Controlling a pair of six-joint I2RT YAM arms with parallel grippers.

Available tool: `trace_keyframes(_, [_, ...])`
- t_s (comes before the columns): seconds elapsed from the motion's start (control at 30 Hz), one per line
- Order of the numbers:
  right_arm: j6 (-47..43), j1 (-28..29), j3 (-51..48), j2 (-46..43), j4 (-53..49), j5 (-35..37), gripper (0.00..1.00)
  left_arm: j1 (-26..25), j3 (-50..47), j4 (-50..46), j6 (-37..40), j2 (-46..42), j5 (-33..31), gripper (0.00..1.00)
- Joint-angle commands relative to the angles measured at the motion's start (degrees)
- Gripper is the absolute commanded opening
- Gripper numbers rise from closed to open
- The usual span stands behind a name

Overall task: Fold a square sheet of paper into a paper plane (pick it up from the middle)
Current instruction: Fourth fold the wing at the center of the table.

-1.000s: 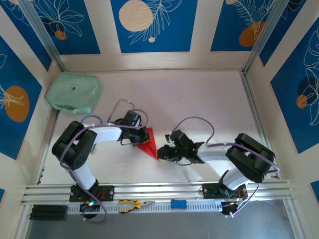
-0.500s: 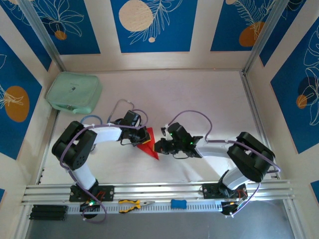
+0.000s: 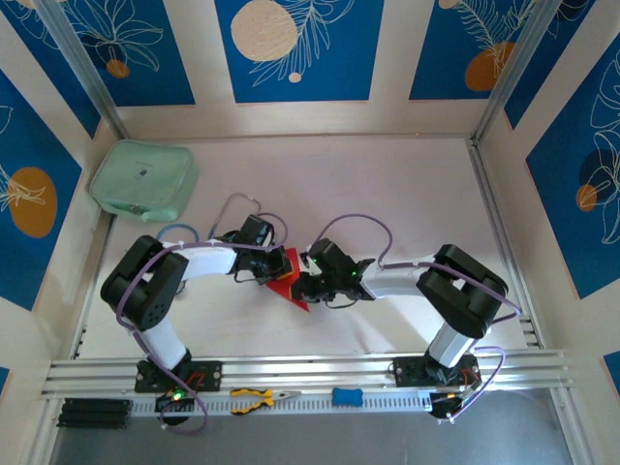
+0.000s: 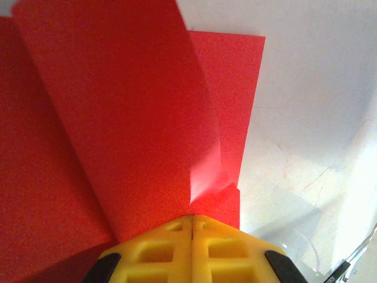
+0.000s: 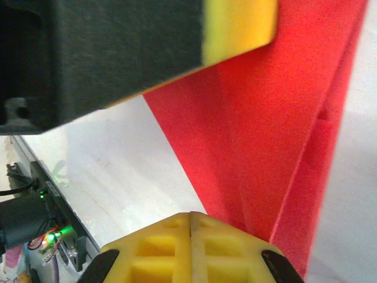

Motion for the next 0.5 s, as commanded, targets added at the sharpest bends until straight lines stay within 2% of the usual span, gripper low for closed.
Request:
trace_keyframes(0.0, [-1.1,0.2,0.9,0.9,-3.2,1.3,0.04,-0.2,0.1,-2.5,1.5,1.7,-1.2,0.01])
trace_keyframes(0.47, [0.5,-0.4,-2.2,1.0,0.3,1.3,0.04,-0.2,0.1,-2.5,1.5,2.0,-1.3,0.01])
